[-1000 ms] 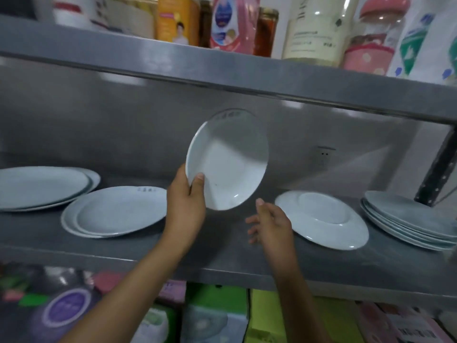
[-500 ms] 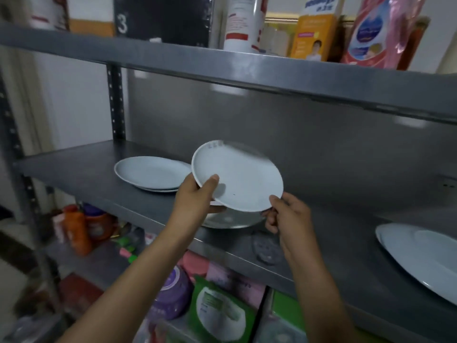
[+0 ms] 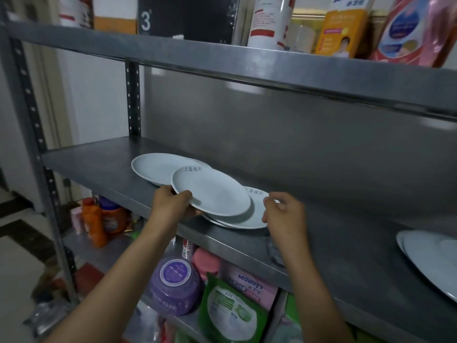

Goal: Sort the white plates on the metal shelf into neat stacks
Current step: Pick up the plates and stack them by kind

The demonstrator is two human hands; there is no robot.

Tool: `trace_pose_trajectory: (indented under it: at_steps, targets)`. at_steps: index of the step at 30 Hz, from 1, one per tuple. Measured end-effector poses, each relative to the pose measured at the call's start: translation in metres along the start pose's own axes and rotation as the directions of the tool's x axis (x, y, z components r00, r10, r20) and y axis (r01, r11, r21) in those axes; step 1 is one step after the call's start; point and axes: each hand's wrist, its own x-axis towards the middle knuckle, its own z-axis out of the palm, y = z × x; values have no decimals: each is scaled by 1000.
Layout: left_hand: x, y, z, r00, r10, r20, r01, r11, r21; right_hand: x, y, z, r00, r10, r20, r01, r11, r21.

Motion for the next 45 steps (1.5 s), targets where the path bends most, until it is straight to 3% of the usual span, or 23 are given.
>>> trace_pose_trajectory:
  at_steps: [8,16,22,23,25,28,30,32,36,39,42,45]
  targets:
    - [11,-17,1,999,31,-9,-31,996,82,-5,8,-8,999,38,-24,-36,997,64]
    - [22,-31,3,991,126,34,-129,916,379,-6,19,-20,996,83,-42,-77,990,122]
    - [21,-34,8,992,106,68,-125,827,548,-8,28,-30,994,89,-59,-81,989,125]
    - [21,-34,9,992,96,78,-123,771,625,-8,29,-32,994,86,-62,-78,989,122]
    - [16,-30,13,991,102,87,-129,551,824,-7,31,-36,993,83,-79,-74,990,118]
    - [4,-24,23,949,290,127,-194,216,957,-6,35,-46,989,94,-115,-81,991,108]
    - [-7,-20,34,888,419,190,-247,84,965,-7,35,-55,986,95,-134,-80,990,118]
    - [-18,-18,49,858,464,220,-262,26,965,-9,36,-66,983,91,-162,-72,990,121]
    - [-13,-20,64,932,308,192,-218,50,975,-15,42,-93,972,77,-224,-60,995,84]
    - [6,-26,54,945,237,223,-248,79,966,-22,44,-114,966,98,-238,-78,992,96]
    - [10,-28,46,960,213,182,-225,202,953,-25,44,-124,971,109,-214,-90,991,99]
    - [8,-24,43,955,245,170,-232,254,939,-24,45,-123,973,105,-207,-82,990,117]
